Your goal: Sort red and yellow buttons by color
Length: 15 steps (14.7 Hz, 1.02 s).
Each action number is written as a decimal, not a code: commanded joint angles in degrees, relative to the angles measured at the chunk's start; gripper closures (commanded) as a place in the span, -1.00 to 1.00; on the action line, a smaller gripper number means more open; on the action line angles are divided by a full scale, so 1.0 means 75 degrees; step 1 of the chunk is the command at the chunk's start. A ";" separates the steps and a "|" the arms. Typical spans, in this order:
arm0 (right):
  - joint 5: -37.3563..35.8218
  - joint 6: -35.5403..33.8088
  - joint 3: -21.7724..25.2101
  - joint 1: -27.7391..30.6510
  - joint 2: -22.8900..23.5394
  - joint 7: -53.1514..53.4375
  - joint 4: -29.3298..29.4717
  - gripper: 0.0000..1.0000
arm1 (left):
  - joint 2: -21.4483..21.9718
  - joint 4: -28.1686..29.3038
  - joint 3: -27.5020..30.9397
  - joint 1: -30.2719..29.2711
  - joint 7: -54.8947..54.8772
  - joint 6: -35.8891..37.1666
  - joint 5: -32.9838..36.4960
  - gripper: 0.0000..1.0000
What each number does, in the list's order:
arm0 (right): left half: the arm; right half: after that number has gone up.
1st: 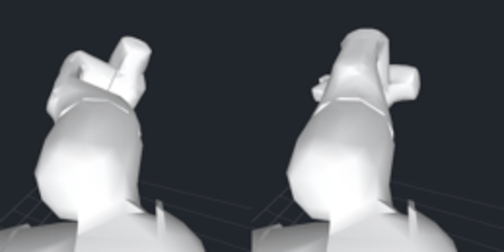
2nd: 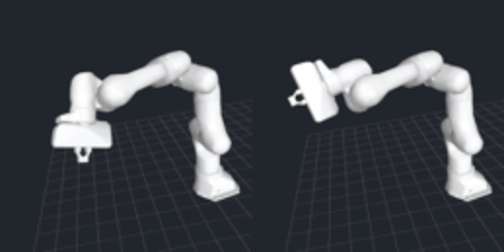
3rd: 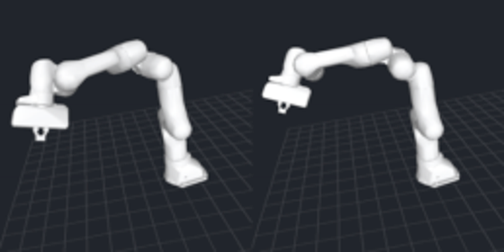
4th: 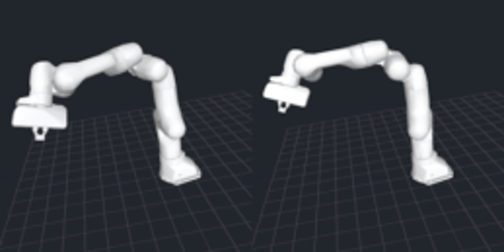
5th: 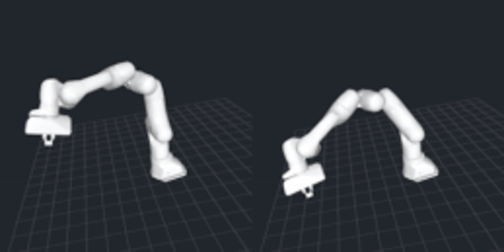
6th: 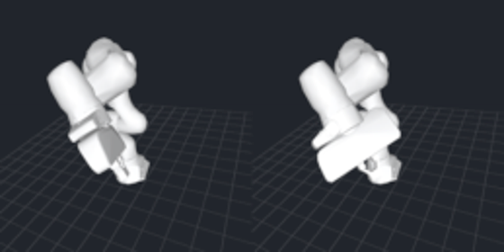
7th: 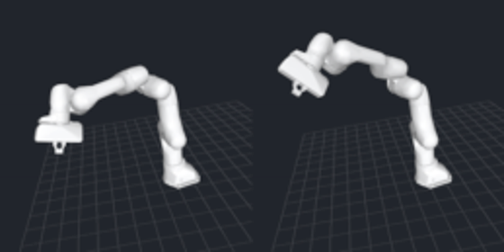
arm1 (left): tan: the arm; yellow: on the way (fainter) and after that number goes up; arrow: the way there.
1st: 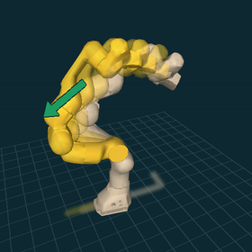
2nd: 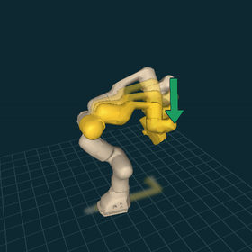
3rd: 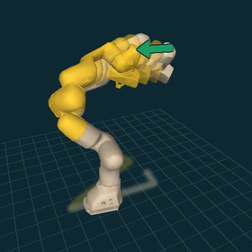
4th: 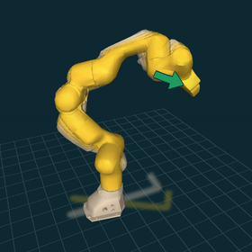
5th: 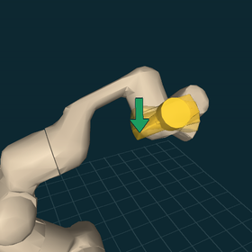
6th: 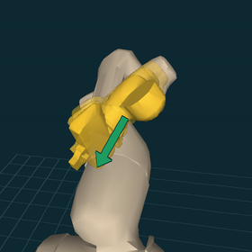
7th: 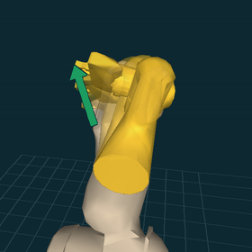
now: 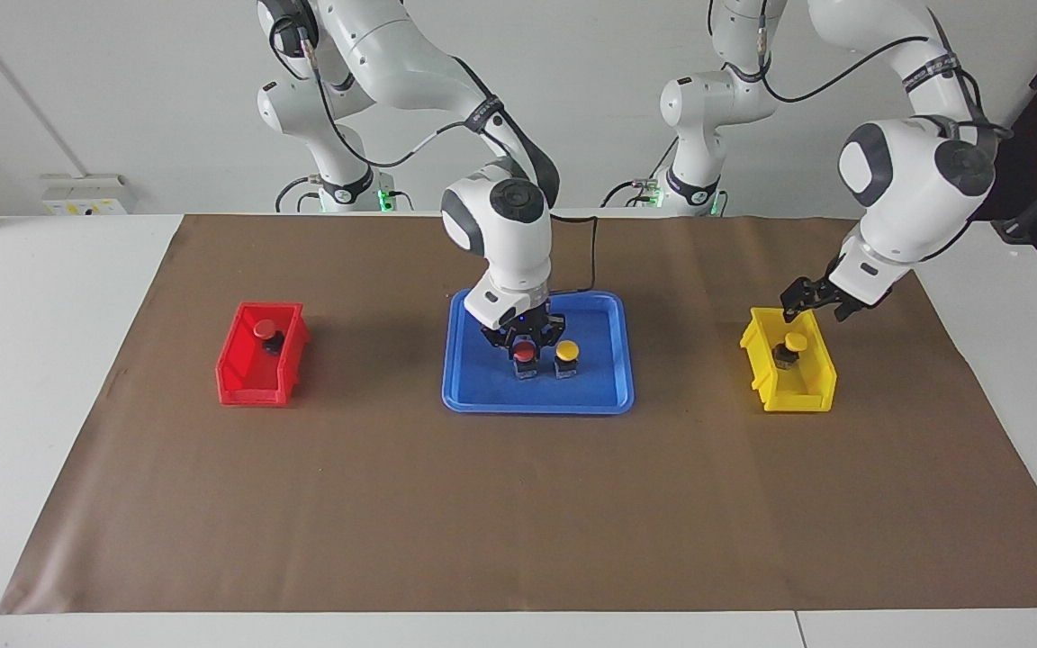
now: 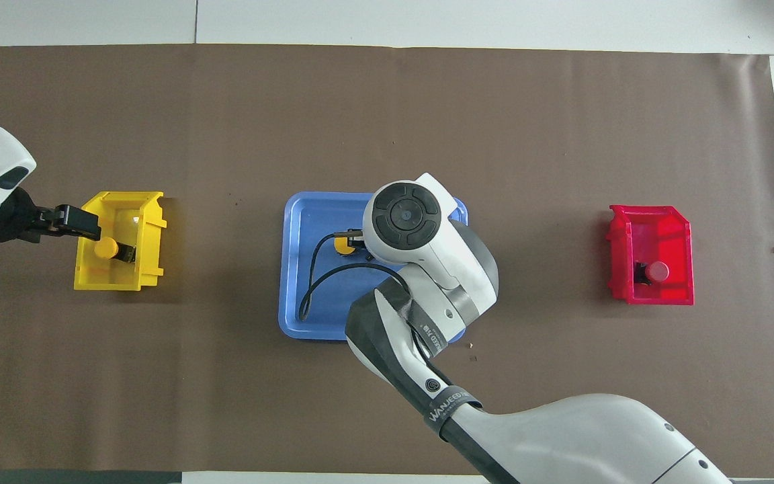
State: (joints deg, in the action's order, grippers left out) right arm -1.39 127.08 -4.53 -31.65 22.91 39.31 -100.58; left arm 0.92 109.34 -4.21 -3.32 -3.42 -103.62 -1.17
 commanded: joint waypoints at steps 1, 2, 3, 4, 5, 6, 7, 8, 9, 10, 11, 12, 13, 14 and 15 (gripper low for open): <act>-0.0247 -0.0464 -0.0005 0.0153 -0.0184 -0.0049 0.0214 0.59 | -0.0064 -0.0716 -0.0048 0.0602 0.0057 0.0680 -0.0020 -1.00; -0.0329 -0.0897 0.0018 0.0409 -0.0311 -0.0352 0.0448 0.59 | -0.0006 -0.0542 -0.0036 0.0955 0.0383 0.0505 -0.0020 -1.00; -0.0341 -0.1226 0.0007 0.0736 -0.0579 -0.0749 0.0497 0.59 | 0.0111 -0.0227 -0.0059 0.1225 0.1013 0.0005 -0.0020 -1.00; -0.0330 -0.1589 0.0006 0.1064 -0.0907 -0.1414 0.0462 0.59 | 0.0158 0.0136 -0.0059 0.1808 0.1785 -0.0615 -0.0020 -1.00; -0.0330 -0.1999 0.0006 0.1450 -0.1258 -0.2164 0.0381 0.59 | 0.0043 0.0279 -0.0048 0.2475 0.2605 -0.1016 -0.0020 -1.00; -0.0318 -0.2386 0.0006 0.1895 -0.1598 -0.2844 0.0276 0.59 | -0.0248 0.0292 -0.0048 0.2957 0.3367 -0.1275 -0.0008 -1.00; -0.0318 -0.2819 0.0006 0.2375 -0.1915 -0.3512 0.0159 0.59 | -0.0448 0.0292 -0.0048 0.3426 0.3862 -0.1545 -0.0008 -1.00; -0.0318 -0.3067 0.0006 0.2798 -0.2115 -0.4099 0.0030 0.59 | -0.0624 0.0292 -0.0048 0.3779 0.4284 -0.1814 -0.0008 -1.00; -0.0272 -0.3139 0.0006 0.3370 -0.2291 -0.4824 -0.0146 0.59 | -0.0847 0.0257 -0.0048 0.4072 0.4764 -0.2095 0.0004 -1.00; -0.0225 -0.3163 -0.0005 0.3933 -0.2363 -0.5690 -0.0205 0.59 | -0.1127 0.0234 -0.0036 0.4435 0.5372 -0.2469 0.0073 -1.00; -0.0213 -0.3117 -0.0005 0.4437 -0.2363 -0.6476 -0.0252 0.59 | -0.1397 0.0164 -0.0036 0.4601 0.5854 -0.2728 0.0318 -1.00; -0.0213 -0.3023 -0.0005 0.4814 -0.2387 -0.6994 -0.0392 0.59 | -0.1666 0.0082 -0.0047 0.4719 0.6230 -0.2940 0.0587 -1.00; -0.0213 -0.2756 -0.0005 0.5096 -0.2468 -0.7301 -0.0614 0.59 | -0.1843 0.0058 -0.0048 0.4847 0.6501 -0.3139 0.0671 -0.99; -0.0201 -0.2347 -0.0005 0.5296 -0.2562 -0.7513 -0.0941 0.59 | -0.1961 0.0034 -0.0048 0.4942 0.6677 -0.3280 0.0672 -0.99; -0.0201 -0.1855 -0.0005 0.5426 -0.2690 -0.7642 -0.1350 0.59 | -0.2183 -0.0151 -0.0036 0.5035 0.6969 -0.3363 0.0695 -0.96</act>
State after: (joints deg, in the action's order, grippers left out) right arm -3.43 107.43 -3.35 7.40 5.60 -15.94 -104.15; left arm -12.65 110.93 -5.63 32.67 44.79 -127.53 2.25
